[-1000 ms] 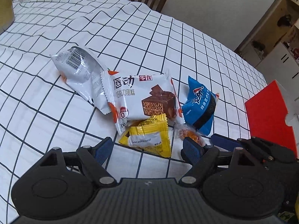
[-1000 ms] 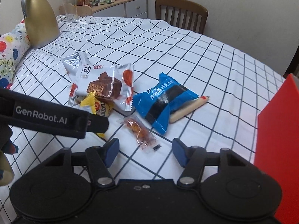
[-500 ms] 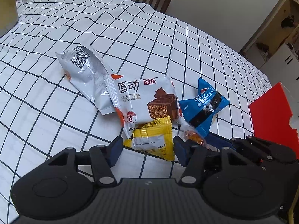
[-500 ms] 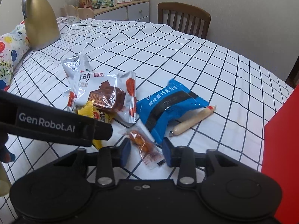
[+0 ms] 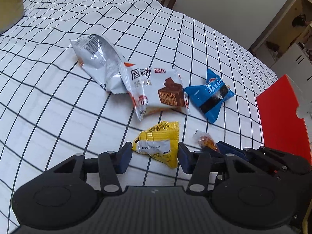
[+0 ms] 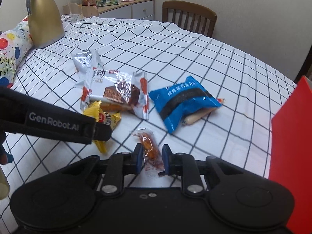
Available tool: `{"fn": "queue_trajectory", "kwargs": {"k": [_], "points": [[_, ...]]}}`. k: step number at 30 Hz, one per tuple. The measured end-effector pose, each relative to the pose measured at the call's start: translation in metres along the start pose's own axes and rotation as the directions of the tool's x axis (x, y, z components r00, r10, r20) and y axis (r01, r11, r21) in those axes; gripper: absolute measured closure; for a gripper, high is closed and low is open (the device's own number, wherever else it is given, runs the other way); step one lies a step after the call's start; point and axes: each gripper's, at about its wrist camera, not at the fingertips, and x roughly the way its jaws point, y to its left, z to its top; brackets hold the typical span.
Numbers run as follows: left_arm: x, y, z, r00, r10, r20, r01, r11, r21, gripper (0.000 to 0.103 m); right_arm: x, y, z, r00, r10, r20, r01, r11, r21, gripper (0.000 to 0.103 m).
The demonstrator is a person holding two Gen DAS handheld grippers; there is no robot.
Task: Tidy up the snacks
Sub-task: 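Grasp the small clear-wrapped pastry with the right gripper while the left grasps the yellow packet, then carry the pastry and yellow packet over the red shoebox with both grippers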
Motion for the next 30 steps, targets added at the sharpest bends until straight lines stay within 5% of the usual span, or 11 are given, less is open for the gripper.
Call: {"fn": "queue_trajectory", "kwargs": {"k": [30], "points": [[-0.095, -0.077, -0.058, 0.994, -0.086, 0.065, 0.076, 0.986, 0.15, 0.054, -0.134, -0.026, -0.046, 0.989, -0.08, 0.128, 0.061, 0.987, 0.15, 0.084]]}}
